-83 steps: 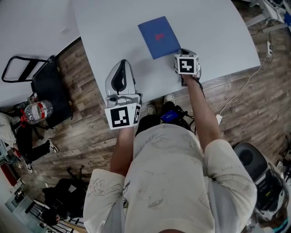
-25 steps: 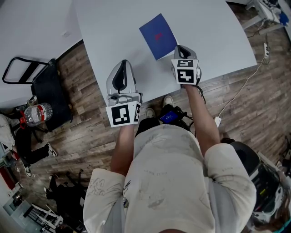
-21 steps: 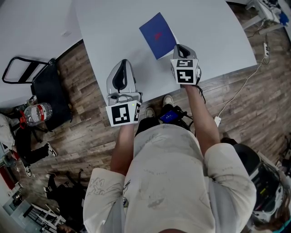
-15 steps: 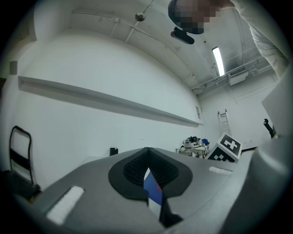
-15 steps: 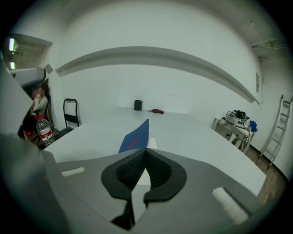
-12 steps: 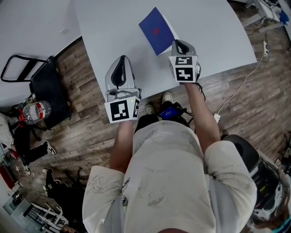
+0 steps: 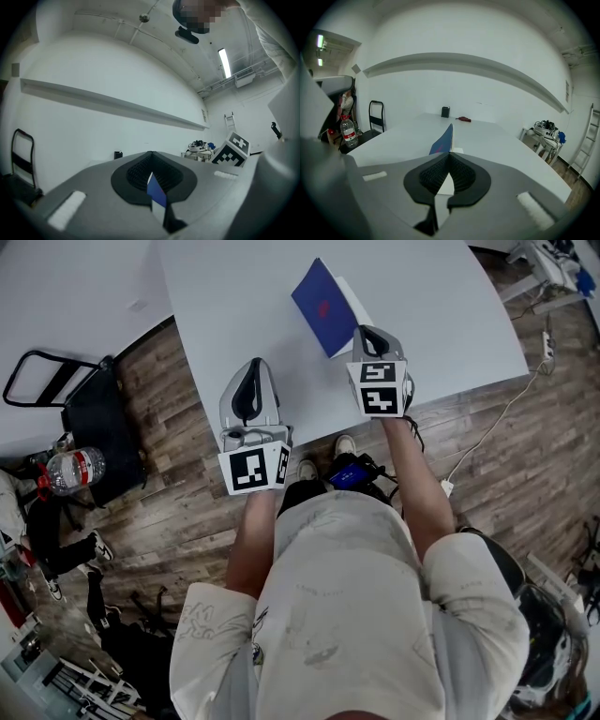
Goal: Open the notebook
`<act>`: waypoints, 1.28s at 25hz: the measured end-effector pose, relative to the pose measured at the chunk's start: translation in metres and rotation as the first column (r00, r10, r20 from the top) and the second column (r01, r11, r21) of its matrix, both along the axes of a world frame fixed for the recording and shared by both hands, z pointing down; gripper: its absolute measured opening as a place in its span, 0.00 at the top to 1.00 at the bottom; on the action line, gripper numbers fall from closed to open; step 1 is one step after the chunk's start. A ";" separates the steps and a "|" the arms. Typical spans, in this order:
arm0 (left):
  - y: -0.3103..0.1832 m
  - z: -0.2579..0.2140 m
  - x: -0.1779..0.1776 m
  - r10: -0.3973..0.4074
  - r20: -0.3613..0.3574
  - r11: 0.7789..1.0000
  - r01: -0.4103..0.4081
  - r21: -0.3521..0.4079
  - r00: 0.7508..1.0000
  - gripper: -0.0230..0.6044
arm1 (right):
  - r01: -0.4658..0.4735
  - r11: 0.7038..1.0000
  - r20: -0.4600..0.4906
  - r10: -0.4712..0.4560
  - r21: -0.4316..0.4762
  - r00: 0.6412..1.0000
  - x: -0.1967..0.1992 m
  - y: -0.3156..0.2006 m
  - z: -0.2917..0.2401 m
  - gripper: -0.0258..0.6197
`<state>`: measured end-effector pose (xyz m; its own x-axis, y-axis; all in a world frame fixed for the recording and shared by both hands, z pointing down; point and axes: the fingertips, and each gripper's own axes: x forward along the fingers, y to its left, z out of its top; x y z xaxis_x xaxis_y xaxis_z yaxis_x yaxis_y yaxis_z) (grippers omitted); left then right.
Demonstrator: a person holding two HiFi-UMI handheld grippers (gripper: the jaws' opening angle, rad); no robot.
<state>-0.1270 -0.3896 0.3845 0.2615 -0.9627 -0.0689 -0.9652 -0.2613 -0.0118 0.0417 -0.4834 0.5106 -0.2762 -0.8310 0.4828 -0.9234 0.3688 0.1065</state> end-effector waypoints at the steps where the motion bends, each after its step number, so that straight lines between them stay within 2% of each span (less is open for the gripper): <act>1: 0.002 0.000 -0.003 -0.001 0.000 1.000 0.001 0.001 1.000 0.94 | 0.004 1.000 -0.005 -0.004 0.002 1.000 -0.003 0.002 -0.001 0.95; 15: 0.009 -0.008 -0.016 -0.024 -0.010 1.000 0.024 -0.003 1.000 0.94 | 0.063 0.997 -0.060 -0.061 0.039 0.996 -0.026 0.014 -0.022 0.95; 32: 0.019 -0.018 -0.028 -0.045 -0.012 0.999 0.045 -0.004 0.999 0.94 | 0.118 0.991 -0.083 -0.113 0.059 0.990 -0.050 0.028 -0.035 0.95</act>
